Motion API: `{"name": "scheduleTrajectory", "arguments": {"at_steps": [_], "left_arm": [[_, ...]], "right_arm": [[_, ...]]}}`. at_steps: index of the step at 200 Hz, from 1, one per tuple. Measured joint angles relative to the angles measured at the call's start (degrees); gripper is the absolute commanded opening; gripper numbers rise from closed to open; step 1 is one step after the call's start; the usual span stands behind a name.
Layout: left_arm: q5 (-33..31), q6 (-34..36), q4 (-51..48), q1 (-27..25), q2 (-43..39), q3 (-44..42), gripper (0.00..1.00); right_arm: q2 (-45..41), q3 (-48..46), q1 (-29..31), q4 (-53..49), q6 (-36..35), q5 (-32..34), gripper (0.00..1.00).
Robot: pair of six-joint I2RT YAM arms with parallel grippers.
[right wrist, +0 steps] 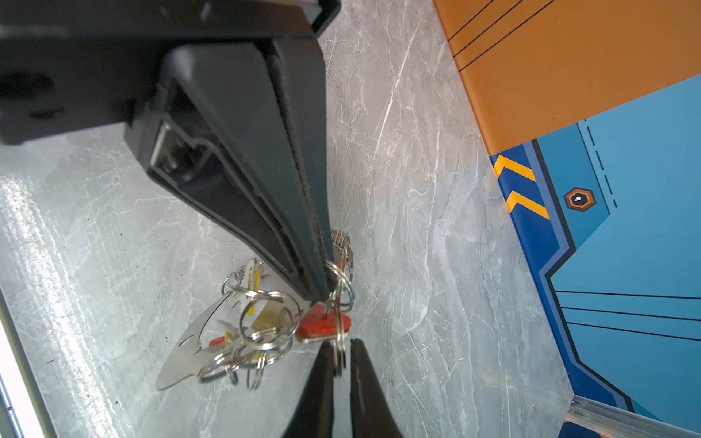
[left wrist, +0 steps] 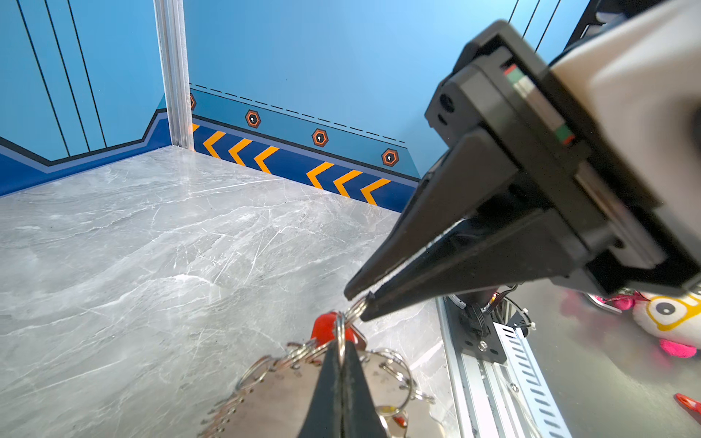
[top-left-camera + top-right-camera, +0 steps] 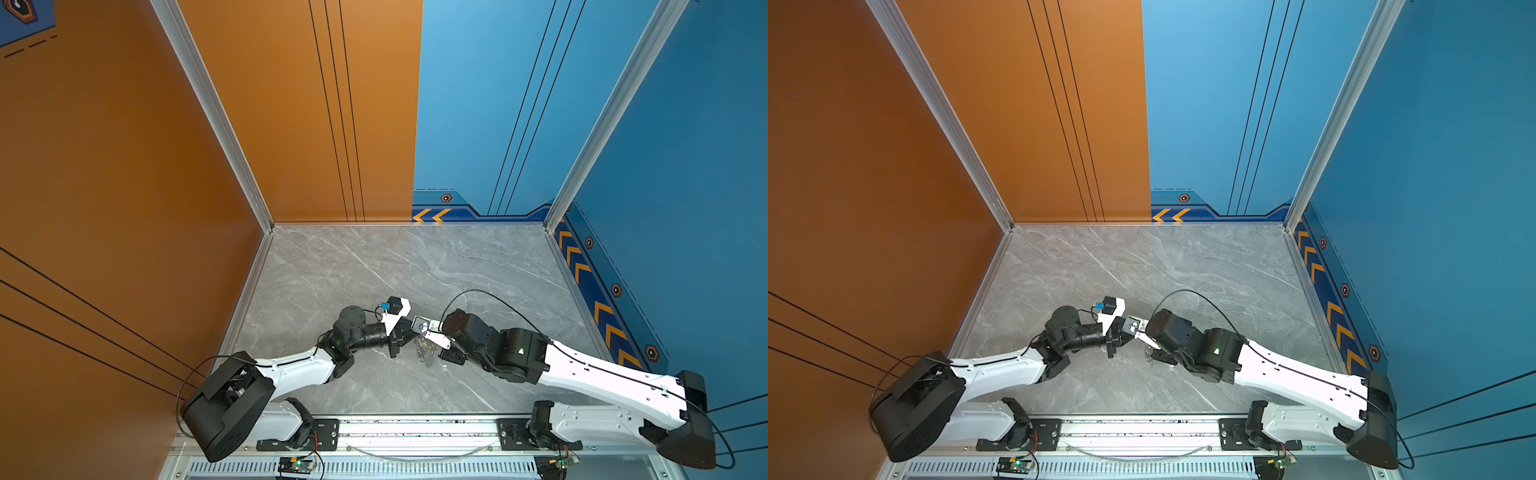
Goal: Put the keys on the keyring
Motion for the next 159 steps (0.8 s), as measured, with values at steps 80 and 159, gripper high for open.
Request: {"name": "scheduleTrajectory", "arguments": {"at_steps": [80, 159], "left_arm": [[-0.76, 0.0, 0.04, 0.09, -0.57, -0.17, 0.0], [-1.16, -0.02, 0.15, 0.44, -1.92, -1.2, 0.0]], "right_arm": [[0.68, -0.2, -0.24, 1.86, 0.68, -1.33, 0.02], [0.68, -1.05, -0.5, 4.02, 1.55, -3.32, 0.0]]}}
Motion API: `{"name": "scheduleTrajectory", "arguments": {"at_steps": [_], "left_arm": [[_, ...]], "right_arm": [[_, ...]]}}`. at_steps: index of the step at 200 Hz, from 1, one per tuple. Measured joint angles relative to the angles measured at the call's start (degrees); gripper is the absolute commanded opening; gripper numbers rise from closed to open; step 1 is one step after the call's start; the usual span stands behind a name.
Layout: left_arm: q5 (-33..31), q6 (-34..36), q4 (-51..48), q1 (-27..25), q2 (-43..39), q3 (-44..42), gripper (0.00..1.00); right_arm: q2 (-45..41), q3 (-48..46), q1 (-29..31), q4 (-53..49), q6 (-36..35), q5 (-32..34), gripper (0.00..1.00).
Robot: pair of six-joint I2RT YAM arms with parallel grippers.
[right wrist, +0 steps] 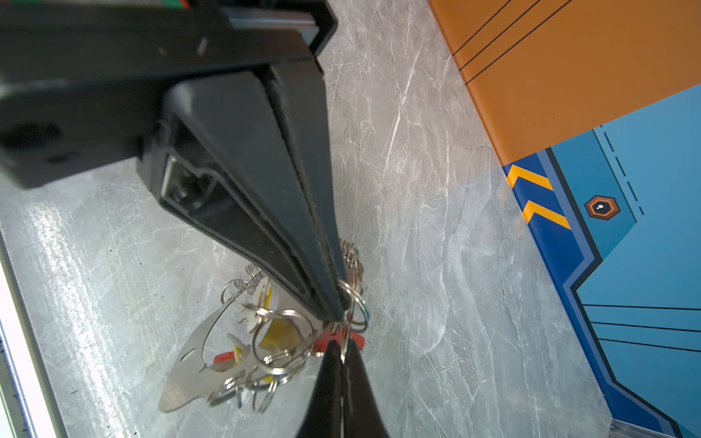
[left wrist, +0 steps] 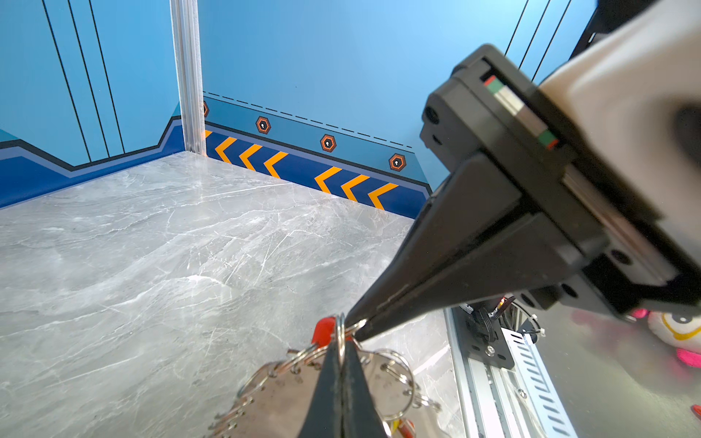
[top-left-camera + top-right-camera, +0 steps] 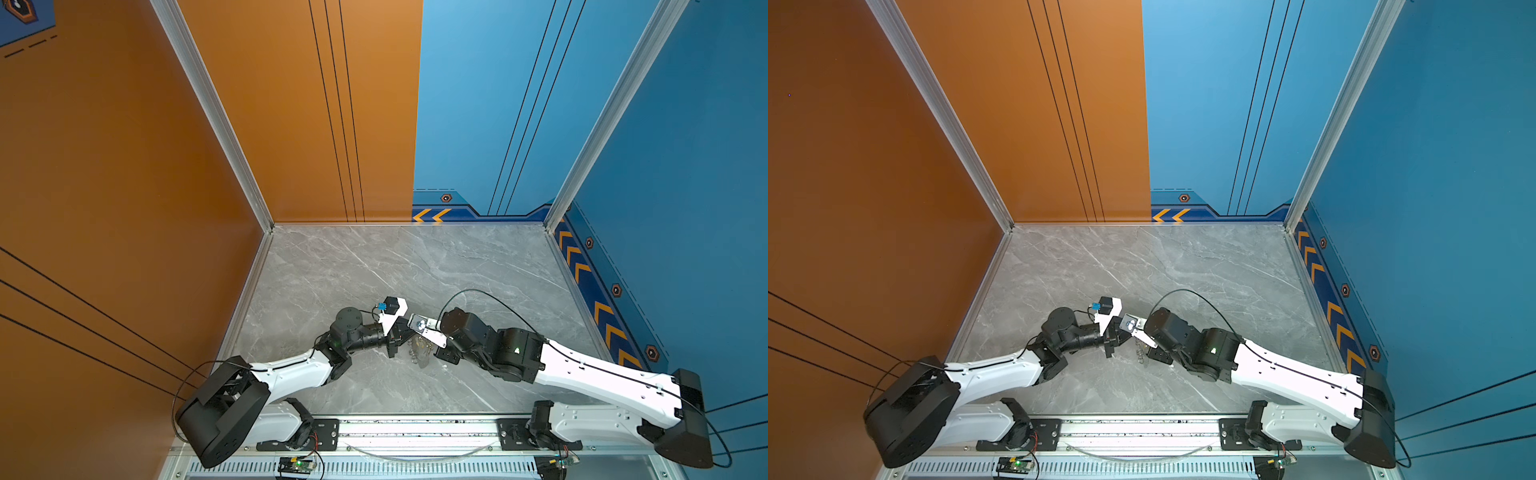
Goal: Put the keys on the keyring
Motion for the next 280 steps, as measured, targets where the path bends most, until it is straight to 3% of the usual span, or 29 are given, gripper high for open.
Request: {"name": "scheduleTrajectory", "arguments": {"at_steps": [225, 280], "left_arm": [[2.21, -1.38, 0.35, 0.85, 0.0, -1.9, 0.0], [2.19, -8.61, 11.63, 2.14, 3.93, -4.37, 0.0]], "right_arm": [[1.49, -1.01, 0.74, 0.42, 0.2, -3.13, 0.0], [0.37, -2.95, 1.99, 4.94, 0.22, -1.4, 0.0]]}}
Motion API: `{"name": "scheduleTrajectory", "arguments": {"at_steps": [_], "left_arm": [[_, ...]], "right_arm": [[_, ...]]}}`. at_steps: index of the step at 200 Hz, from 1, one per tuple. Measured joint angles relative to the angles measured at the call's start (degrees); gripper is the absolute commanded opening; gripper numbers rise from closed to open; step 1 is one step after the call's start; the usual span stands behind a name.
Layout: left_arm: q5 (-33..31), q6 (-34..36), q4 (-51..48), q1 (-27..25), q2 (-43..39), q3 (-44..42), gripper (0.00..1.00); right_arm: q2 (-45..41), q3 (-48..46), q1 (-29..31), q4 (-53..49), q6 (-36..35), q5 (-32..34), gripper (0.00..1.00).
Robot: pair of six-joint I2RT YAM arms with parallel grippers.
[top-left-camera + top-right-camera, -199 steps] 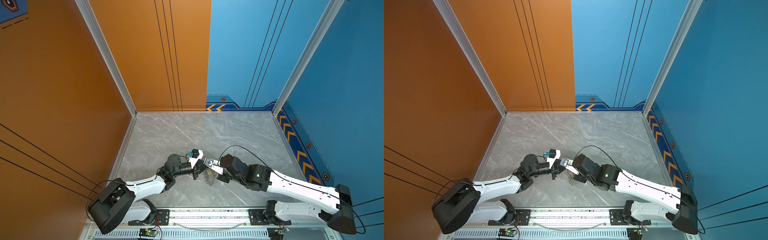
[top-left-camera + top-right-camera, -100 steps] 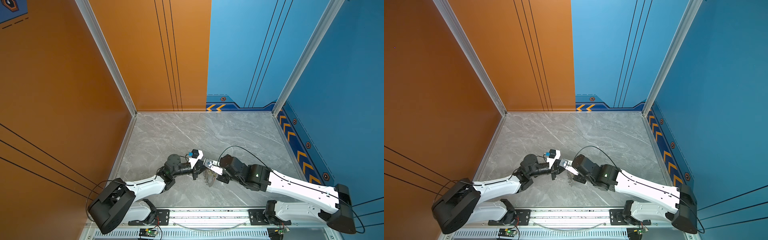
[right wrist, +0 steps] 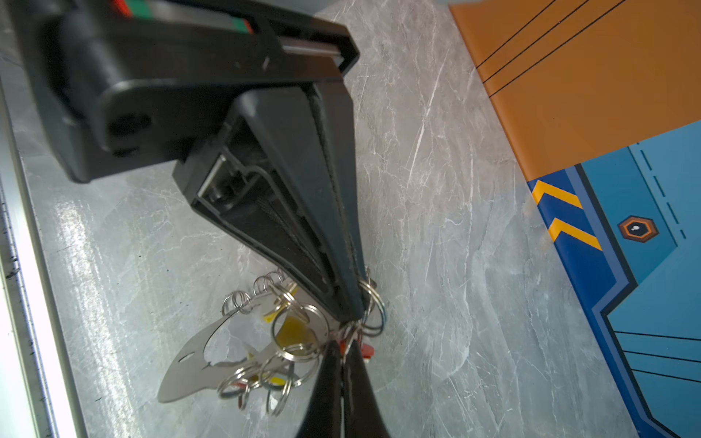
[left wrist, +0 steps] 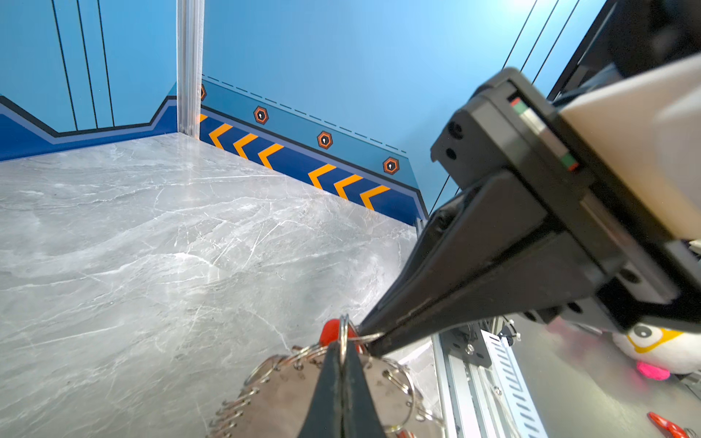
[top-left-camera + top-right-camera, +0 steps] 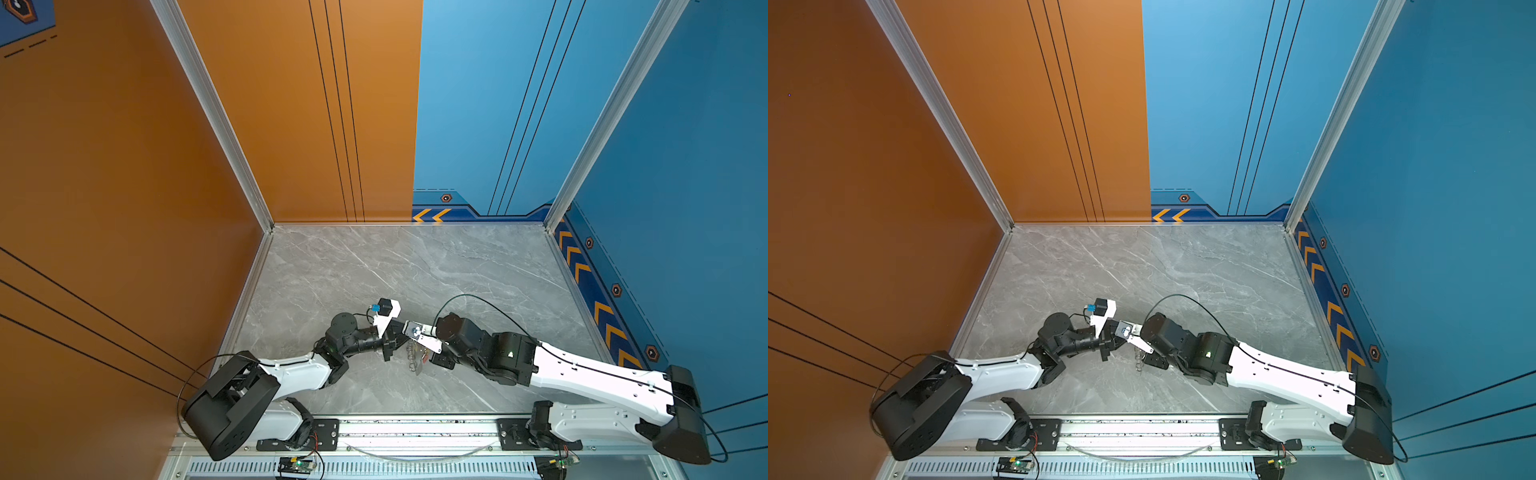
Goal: Put the keys on the keyring
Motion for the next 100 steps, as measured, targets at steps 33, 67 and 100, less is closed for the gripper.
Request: {"name": "scheduleTrajectory", "arguments": {"at_steps": [33, 67, 100], "left_arm": [[-1.77, -2.89, 5.42, -0.52, 0.98, 0.0, 0.0], [-3.87, -3.91, 7.08, -0.63, -0.11, 0.0, 0.0], [-3.87, -4.04, 7.06, -1.16, -0.39, 0.0, 0.0]], "right_arm": [[-2.4, -1.33, -0.72, 3.43, 0.26, 0.48, 0.0], [-2.97, -1.66, -2.01, 5.88, 0.87, -0.17, 0.0], [-2.97, -2.01, -2.58, 6.1, 0.96, -1.31, 0.0]]}}
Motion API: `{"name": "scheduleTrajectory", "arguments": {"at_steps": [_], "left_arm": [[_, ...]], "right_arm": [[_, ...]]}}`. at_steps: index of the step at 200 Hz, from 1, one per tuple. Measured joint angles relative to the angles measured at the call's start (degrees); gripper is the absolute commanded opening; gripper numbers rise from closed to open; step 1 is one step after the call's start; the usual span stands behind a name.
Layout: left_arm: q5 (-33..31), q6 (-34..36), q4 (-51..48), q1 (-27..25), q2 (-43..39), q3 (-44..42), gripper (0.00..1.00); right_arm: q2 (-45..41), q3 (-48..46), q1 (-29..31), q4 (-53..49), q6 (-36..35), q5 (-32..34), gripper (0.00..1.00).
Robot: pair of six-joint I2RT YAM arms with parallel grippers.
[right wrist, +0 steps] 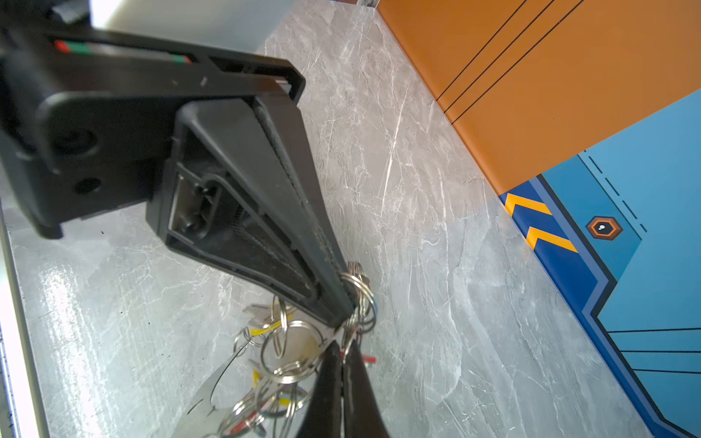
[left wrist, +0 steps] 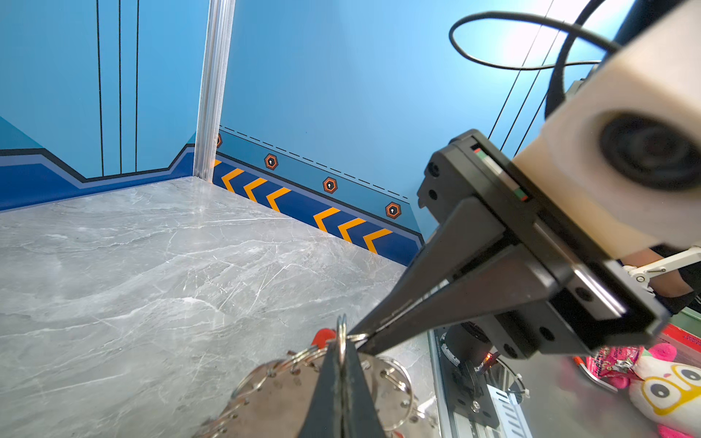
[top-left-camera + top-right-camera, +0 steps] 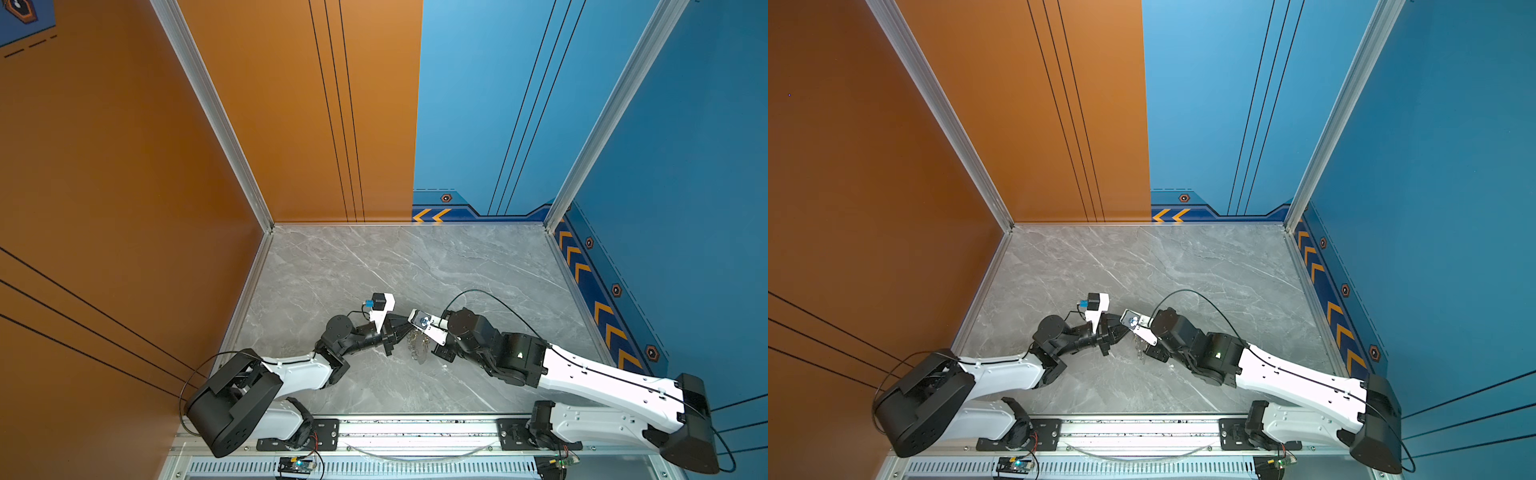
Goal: Put the keys on the keyring
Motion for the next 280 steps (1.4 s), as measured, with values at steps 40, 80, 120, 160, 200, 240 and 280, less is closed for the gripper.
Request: {"name": "scheduleTrajectory", "arguments": {"at_steps": [40, 80, 120, 160, 200, 240, 280], "left_arm": [[1.05, 0.02, -0.81, 0.0, -0.02, 0.0, 0.0], [3.39, 0.0, -0.94, 0.02, 0.31, 0.0, 0.0], [7.43, -0.83, -1.62, 0.02, 2.36, 0.0, 0.0], [7.85, -0.87, -1.92, 0.0, 2.38, 0.0, 0.0], [8.39, -0.85, -0.33, 0.0, 2.38, 0.63, 0.0], [9.97, -0.85, 0.57, 0.0, 3.3, 2.49, 0.0], [10.19, 0.74, -0.68, -0.11, 3.58, 2.71, 0.0]], "right_arm": [[-0.02, -0.33, 0.02, -0.42, -1.07, -0.63, 0.0], [-0.5, -0.42, 1.27, -2.08, -3.43, -0.37, 0.0], [0.33, -0.39, 3.37, -5.55, -5.99, 1.22, 0.0], [-0.11, -0.61, 3.13, -5.77, -5.97, 0.87, 0.0], [-3.06, -1.57, 1.18, -4.28, -4.61, -1.81, 0.0], [-4.81, -1.79, 0.42, -3.82, -3.82, -2.14, 0.0], [-4.96, -2.64, 0.44, -3.34, -3.8, -1.51, 0.1]]}}
